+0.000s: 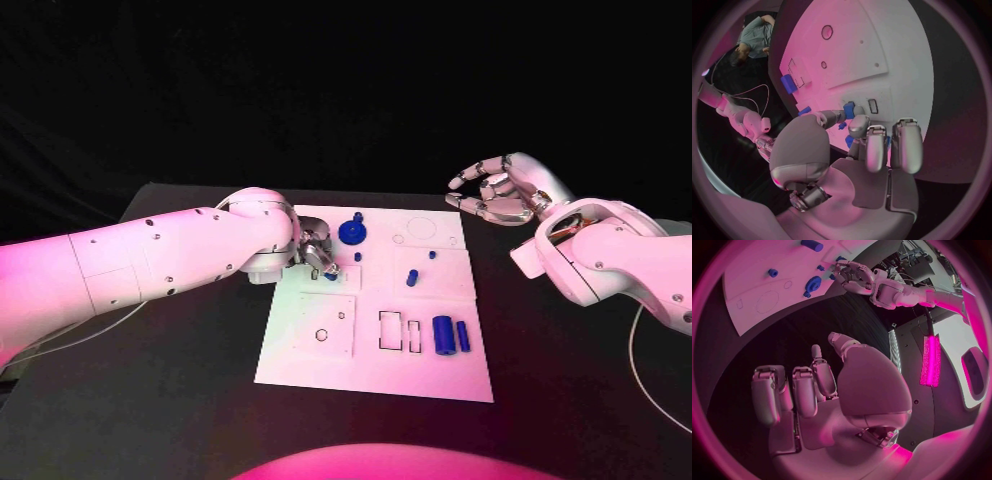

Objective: Assemble the parts on the task board

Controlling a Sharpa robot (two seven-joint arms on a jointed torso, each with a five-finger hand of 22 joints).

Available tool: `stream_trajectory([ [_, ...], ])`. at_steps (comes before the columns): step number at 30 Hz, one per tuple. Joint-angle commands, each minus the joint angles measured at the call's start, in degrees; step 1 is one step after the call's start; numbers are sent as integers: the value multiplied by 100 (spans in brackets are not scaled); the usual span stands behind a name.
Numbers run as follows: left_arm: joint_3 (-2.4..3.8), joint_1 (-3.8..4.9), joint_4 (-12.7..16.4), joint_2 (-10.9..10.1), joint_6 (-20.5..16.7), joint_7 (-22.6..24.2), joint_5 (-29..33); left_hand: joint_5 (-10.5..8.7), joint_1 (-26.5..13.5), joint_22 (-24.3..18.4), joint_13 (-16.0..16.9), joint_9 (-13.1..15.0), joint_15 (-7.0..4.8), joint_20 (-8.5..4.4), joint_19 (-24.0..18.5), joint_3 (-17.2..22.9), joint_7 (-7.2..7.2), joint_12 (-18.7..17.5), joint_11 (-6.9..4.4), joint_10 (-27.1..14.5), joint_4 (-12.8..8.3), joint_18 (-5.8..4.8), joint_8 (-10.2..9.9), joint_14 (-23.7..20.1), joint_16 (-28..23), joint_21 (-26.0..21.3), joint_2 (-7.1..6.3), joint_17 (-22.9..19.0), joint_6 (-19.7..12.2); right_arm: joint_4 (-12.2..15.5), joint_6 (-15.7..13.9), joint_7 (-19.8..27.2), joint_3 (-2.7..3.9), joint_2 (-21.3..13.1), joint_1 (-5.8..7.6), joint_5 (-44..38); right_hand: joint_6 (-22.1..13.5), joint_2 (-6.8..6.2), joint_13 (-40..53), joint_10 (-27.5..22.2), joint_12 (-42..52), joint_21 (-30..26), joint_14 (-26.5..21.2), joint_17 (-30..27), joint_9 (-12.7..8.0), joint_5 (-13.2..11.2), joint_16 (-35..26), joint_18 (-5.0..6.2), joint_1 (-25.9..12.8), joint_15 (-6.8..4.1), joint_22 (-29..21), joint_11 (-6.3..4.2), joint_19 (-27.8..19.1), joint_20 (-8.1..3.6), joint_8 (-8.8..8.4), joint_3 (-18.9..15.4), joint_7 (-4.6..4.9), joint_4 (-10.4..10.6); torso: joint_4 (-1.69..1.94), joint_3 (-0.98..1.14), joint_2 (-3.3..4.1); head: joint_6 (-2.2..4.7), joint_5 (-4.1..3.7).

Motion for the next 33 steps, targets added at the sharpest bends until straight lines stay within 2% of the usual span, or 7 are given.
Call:
stream_trajectory([
  [1, -19, -31, -29, 27, 231, -63, 10, -35, -100, -4, 5, 20, -63, -50, 10, 626, -73, 25, -13, 39, -662, -117, 4, 547, 20, 12, 5, 1336, 62, 9, 54, 30, 2, -6, -3, -33, -52, -7, 150, -14, -29, -31, 407, 612, 8, 20, -24, 40, -48, -27, 1217, -15, 326, -31, 25, 17, -7, 23, 2, 2, 2, -8, -7],
  [15, -19, -36, -76, 59, 264, -64, 32, -61, -311, 2, 36, 35, -87, -72, 20, 362, -107, 46, -39, 59, -483, -118, -13, 546, 19, 5, -12, 1333, 139, 11, 44, 42, 2, -18, -3, -25, -57, -17, 132, -27, -46, -62, 399, 580, 8, 12, -37, 48, -64, -28, 1196, -14, 306, -32, 29, 14, -6, 32, 6, -1, -2, -12, -26],
  [25, -19, -36, -92, 61, 273, -64, 32, -89, -603, 12, 64, 42, -100, -88, 34, -184, -122, 67, -51, 72, -111, -121, -60, 544, 15, -2, -7, 1325, 251, 4, 53, 58, 2, -18, -4, -15, -87, -42, 103, -49, -74, -81, 395, 566, 8, -133, -48, 52, -148, -28, 1187, -13, 298, -33, 49, -13, -7, 89, 6, 0, -1, -5, -27],
  [30, -19, -36, -101, 61, 271, -65, 29, -101, -681, 16, 40, 56, -102, -89, 39, -461, -126, 51, -53, 56, 52, -122, -62, 543, 12, -6, 4, 1320, 298, 1, 60, 62, 2, -18, -4, -9, -99, -61, 97, -50, -78, -90, 398, 572, 12, -50, -48, 54, -228, -30, 1183, -15, 295, -36, 71, -56, -14, 151, 6, -1, 0, -8, -29],
  [33, -19, -36, -103, 60, 277, -65, 29, -100, -684, 20, 38, 58, -103, -89, 41, -499, -126, 50, -54, 54, 71, -123, -64, 544, 15, -5, 7, 1324, 299, 0, 58, 62, 2, -18, -5, -7, -101, -65, 99, -48, -76, -94, 395, 561, 12, -34, -52, 55, -234, -31, 1182, -17, 293, -36, 74, -61, -14, 156, 5, -1, 0, -10, -30],
])
